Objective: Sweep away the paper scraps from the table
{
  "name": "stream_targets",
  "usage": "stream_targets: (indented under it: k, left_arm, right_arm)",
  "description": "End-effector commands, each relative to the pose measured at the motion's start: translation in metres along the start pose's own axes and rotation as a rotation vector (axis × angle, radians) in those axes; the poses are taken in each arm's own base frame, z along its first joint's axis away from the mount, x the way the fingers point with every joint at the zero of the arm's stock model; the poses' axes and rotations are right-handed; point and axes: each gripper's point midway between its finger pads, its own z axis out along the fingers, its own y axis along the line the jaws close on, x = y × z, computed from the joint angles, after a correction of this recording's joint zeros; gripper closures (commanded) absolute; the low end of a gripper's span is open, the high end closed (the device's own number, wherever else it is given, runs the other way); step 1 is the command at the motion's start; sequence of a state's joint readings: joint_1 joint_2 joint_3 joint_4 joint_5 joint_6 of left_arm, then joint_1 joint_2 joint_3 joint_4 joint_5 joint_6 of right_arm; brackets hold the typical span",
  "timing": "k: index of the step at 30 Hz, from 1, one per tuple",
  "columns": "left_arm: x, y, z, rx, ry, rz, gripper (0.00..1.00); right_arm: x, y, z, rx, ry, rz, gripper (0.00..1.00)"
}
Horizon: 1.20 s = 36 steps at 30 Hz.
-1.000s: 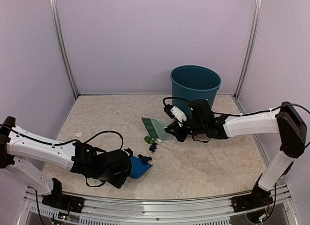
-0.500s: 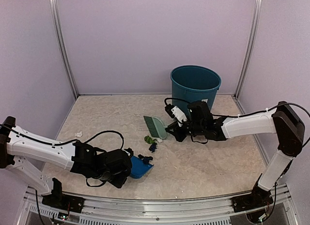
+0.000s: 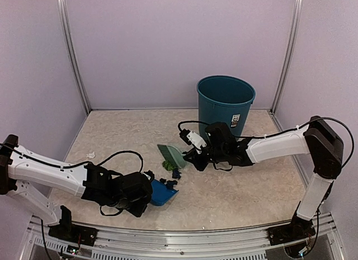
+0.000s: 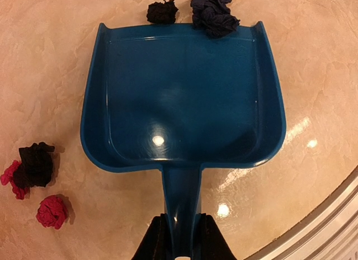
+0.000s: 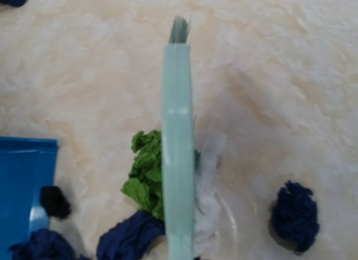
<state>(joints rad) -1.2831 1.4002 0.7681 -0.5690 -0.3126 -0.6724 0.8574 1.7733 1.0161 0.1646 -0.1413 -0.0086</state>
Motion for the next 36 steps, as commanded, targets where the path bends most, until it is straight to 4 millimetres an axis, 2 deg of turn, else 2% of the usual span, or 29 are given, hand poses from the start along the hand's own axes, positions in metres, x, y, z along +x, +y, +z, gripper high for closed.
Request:
stream_targets:
  k: [1, 6, 12, 14, 17, 21, 25, 30, 36]
  left_arm:
    - [0.004, 0.004, 0.007, -0.014, 0.007, 0.004, 0.86]
    - [0.003, 0.004, 0.010, -0.016, 0.000, 0.004, 0.86]
    - [0.004, 0.003, 0.013, -0.020, 0.000, 0.013, 0.86]
    - [0.004, 0.002, 0.012, -0.016, -0.001, 0.016, 0.86]
    - [0.005, 0.001, 0.011, -0.014, -0.001, 0.022, 0.87]
    - [0.005, -0.003, 0.011, -0.006, -0.003, 0.033, 0.87]
    - [0.006, -0.005, 0.011, -0.001, -0.003, 0.041, 0.87]
    - [0.005, -0.006, 0.011, 0.002, -0.003, 0.044, 0.87]
    - [0.005, -0.005, 0.012, -0.001, -0.011, 0.040, 0.87]
  right_arm:
    - [0.005, 0.017, -0.002, -0.060, 0.015, -0.040, 1.00]
    - [0.009, 0.032, -0.004, -0.120, 0.018, -0.038, 1.00]
    - [-0.007, 0.063, -0.023, -0.295, -0.073, -0.042, 1.00]
    - [-0.013, 0.067, -0.032, -0.313, -0.102, -0.047, 1.00]
    - [-0.025, 0.056, -0.044, -0.237, -0.142, -0.042, 1.00]
    - [-0.029, 0.035, -0.054, -0.107, -0.167, 0.002, 1.00]
    - [-0.016, 0.021, -0.052, -0.023, -0.123, 0.024, 1.00]
    - [0.007, 0.015, -0.043, 0.023, -0.051, 0.041, 1.00]
    - [0.033, 0.028, -0.032, -0.015, -0.009, 0.038, 1.00]
